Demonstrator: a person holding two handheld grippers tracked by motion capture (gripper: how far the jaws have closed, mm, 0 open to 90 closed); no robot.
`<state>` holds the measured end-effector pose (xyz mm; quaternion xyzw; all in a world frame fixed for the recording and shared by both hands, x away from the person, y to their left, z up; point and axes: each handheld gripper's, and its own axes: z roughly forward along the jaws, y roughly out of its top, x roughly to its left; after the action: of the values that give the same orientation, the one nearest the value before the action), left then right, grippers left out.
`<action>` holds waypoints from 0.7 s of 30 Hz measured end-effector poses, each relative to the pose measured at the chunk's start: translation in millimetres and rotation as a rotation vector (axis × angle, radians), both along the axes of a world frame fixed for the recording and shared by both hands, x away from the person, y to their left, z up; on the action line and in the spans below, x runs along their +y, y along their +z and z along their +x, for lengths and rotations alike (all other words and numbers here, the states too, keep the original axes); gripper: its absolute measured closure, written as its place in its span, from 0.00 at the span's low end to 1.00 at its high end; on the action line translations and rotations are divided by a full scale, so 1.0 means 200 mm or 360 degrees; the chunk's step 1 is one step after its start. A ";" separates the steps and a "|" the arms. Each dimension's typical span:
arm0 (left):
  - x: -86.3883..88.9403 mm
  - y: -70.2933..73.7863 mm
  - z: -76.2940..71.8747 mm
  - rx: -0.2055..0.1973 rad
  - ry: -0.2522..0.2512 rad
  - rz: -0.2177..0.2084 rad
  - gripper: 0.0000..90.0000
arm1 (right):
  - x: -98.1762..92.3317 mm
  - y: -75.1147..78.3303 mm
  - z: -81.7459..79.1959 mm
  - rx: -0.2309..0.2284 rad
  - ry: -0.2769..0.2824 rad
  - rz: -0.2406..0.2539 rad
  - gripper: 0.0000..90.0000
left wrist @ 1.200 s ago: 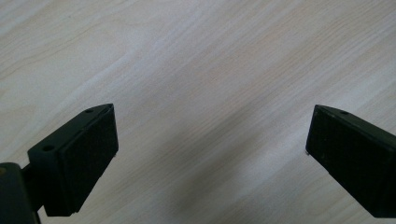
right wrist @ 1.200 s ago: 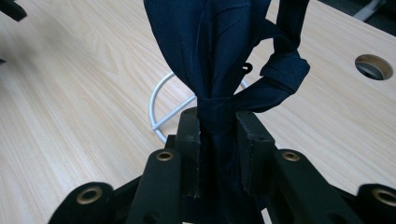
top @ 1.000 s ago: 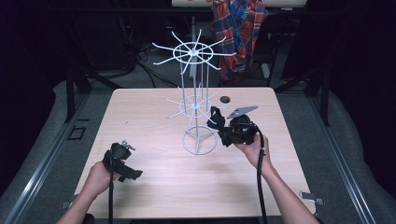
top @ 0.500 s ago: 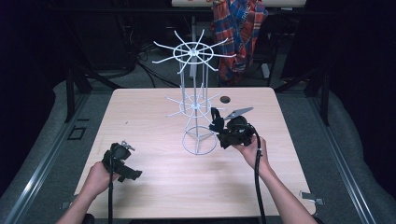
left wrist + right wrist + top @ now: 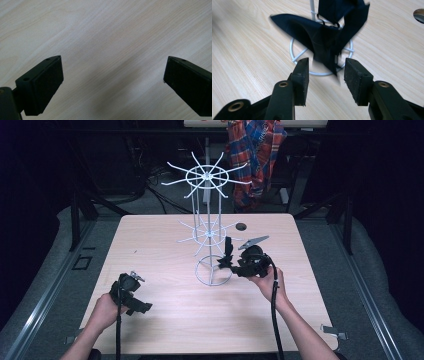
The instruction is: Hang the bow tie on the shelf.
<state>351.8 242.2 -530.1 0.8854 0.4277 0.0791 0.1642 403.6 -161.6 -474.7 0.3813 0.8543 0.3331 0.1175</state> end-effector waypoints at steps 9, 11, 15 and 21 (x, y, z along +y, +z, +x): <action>0.00 0.00 0.00 -0.0009 0.0001 -0.0004 0.03 | -0.01 0.03 -0.02 -0.0008 -0.0010 -0.0007 0.62; 0.00 0.01 -0.01 -0.0017 0.0004 -0.0005 0.03 | -0.02 0.07 -0.03 -0.0018 -0.0010 -0.0031 0.61; 0.00 0.01 -0.01 -0.0019 0.0005 -0.0010 0.03 | -0.06 0.10 -0.06 -0.0027 -0.0030 -0.0041 0.58; 0.00 0.01 -0.01 -0.0021 0.0010 -0.0013 0.03 | -0.13 0.14 -0.10 -0.0030 -0.0070 -0.0049 0.52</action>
<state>350.2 242.6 -528.1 0.8829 0.4296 0.0836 0.1702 383.8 -186.9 -446.6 0.3949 0.8497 0.3208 0.1385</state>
